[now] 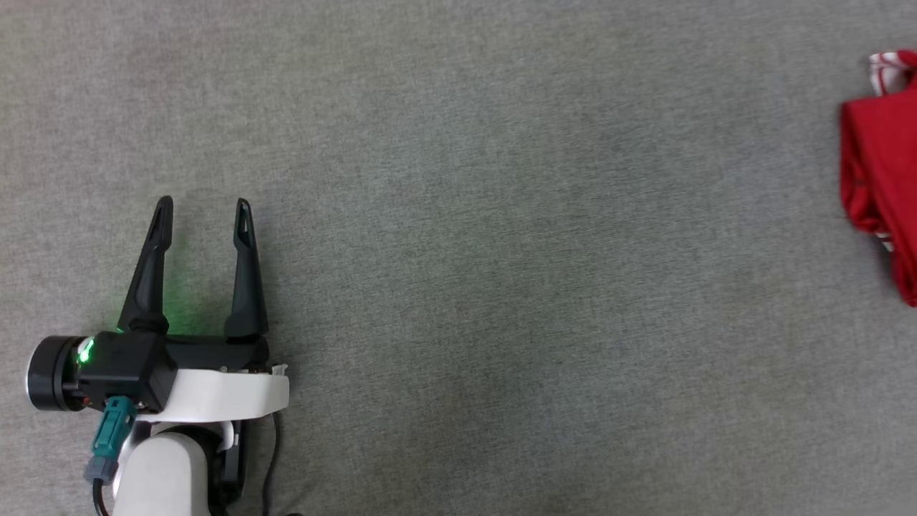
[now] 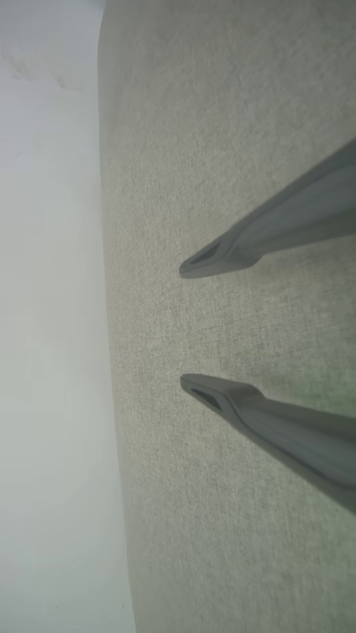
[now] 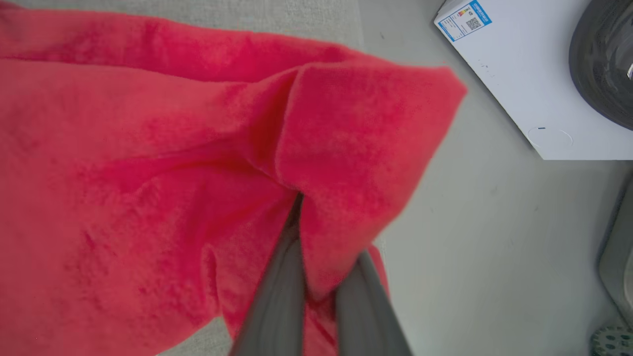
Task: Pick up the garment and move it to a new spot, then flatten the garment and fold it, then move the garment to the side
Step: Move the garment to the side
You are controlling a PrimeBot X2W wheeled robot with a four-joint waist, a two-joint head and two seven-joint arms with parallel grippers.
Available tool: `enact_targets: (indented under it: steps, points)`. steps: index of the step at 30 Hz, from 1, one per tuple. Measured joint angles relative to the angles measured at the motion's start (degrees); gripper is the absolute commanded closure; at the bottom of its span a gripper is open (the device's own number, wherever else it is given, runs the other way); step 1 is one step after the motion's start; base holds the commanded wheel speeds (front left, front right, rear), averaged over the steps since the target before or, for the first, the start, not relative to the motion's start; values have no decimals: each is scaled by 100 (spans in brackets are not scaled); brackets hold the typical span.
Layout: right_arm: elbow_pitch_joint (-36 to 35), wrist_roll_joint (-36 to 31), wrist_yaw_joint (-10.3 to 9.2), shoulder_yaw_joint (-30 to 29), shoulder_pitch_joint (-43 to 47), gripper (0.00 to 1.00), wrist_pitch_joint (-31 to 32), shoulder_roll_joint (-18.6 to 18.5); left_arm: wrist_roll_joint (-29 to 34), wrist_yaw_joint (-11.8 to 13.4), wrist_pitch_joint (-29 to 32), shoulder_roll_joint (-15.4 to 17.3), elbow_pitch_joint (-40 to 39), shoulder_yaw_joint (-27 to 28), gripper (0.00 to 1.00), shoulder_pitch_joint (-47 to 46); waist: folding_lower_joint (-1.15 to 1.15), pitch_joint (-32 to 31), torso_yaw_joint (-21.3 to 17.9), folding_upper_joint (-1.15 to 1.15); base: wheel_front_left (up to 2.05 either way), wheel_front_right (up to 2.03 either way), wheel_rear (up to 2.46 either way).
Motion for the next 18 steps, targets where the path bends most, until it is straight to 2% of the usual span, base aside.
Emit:
enact_targets:
  steps: [3,4,5,13,16,18]
  points:
    - [220,-236,0,-111,-5,100,-119,115,-1,4,0,-5,-2,10,0,-13,0,35,54,0,0,0,0]
    - [305,-267,-1,-190,-14,82,-146,192,-1,14,0,-9,9,12,0,-14,0,15,63,0,0,0,0]
    - [368,-327,-1,-234,-22,0,-157,255,-3,34,0,-14,21,8,0,-14,0,-16,70,0,0,0,0]
    - [394,-979,0,-381,-14,0,-757,389,-69,130,0,-93,143,-25,0,179,0,-504,143,0,0,0,0]
    - [260,-1351,0,-486,-15,0,-1329,469,-124,202,0,-109,160,-26,0,342,0,-781,175,0,0,0,0]
    - [197,-1603,-1,-609,-18,0,-1798,662,-177,226,0,-122,198,-29,0,468,0,-980,201,0,0,0,0]
